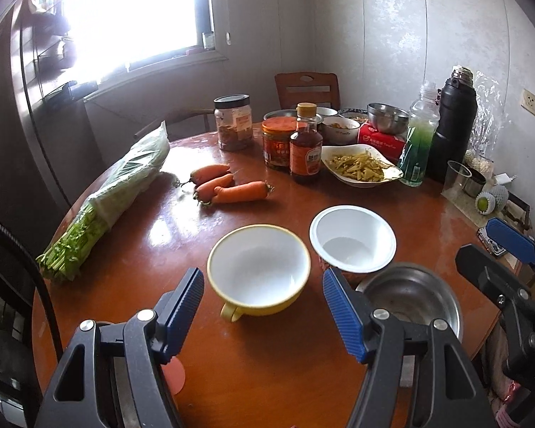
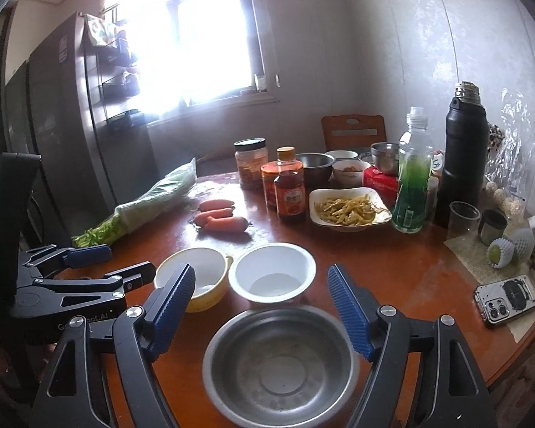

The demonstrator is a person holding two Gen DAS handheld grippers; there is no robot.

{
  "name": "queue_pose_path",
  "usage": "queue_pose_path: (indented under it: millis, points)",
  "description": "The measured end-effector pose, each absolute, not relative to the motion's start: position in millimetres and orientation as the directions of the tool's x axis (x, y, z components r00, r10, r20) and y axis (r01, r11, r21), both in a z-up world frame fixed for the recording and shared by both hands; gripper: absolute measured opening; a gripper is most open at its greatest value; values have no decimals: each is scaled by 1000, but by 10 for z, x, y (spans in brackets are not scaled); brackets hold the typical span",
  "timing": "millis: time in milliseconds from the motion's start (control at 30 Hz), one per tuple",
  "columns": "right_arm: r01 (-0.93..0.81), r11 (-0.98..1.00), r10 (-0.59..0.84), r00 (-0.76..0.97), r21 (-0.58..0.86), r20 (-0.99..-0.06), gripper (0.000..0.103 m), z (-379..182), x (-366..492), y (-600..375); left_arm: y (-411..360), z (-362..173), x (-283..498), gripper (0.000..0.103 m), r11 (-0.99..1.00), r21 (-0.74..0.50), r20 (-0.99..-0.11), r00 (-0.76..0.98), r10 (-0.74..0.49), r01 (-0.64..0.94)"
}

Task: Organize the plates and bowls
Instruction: 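Move the left tool toward the deep steel bowl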

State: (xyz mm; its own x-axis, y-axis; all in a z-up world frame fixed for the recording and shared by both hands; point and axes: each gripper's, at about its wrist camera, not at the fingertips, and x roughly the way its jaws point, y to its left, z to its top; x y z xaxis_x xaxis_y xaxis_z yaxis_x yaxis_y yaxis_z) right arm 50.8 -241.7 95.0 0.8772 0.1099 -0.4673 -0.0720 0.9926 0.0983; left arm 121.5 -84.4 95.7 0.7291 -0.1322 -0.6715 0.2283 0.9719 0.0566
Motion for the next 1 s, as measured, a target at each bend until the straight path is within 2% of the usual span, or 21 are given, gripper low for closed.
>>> queue_pose_path:
  millis: [1000]
  points:
    - [27, 997, 12, 873, 74, -487, 80, 966, 490, -2949, -1312, 918, 1232, 70, 953, 32, -685, 701, -199, 301]
